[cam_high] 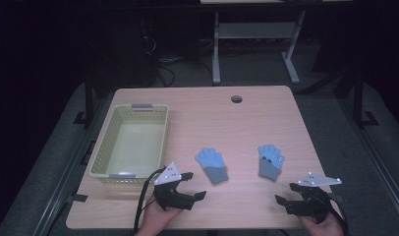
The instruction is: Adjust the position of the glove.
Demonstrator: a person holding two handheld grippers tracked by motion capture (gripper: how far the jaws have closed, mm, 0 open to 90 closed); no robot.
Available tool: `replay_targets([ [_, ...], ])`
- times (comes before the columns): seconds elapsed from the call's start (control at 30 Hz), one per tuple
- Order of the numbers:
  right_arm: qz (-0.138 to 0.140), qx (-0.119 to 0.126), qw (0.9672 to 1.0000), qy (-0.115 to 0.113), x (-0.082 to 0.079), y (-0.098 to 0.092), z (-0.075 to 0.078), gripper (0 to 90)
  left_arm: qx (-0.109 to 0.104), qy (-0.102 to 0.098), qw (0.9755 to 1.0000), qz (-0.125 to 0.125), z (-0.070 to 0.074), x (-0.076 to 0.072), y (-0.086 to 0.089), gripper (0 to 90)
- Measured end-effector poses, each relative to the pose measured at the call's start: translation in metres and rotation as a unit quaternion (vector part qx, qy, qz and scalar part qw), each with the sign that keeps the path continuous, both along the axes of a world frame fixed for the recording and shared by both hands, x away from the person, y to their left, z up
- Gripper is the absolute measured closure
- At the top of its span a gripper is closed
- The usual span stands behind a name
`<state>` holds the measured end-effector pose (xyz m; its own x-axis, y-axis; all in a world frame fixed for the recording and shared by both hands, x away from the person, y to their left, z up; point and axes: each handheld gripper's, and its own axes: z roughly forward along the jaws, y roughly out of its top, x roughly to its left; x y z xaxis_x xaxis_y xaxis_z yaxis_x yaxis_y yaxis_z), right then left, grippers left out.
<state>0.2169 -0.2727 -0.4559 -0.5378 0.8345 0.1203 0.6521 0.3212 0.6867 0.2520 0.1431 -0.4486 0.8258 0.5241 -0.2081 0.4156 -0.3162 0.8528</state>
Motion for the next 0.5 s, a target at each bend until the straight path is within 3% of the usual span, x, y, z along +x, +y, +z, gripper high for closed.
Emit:
replay_targets([
  [0.17,0.000,0.001,1.0000,-0.002,-0.002,0.001,0.000,26.6,-0.004,0.002,1.0000,-0.001,0.000,-0.001,0.000,18.3],
  [0.33,-0.004,0.008,0.9999,-0.005,-0.003,0.000,0.002,26.6,0.004,-0.008,0.9999,-0.006,0.004,-0.007,-0.001,18.6],
  [0.5,-0.008,0.005,0.9999,-0.011,-0.001,0.001,0.004,26.6,-0.007,-0.024,0.9996,-0.016,0.008,-0.013,-0.001,18.3],
])
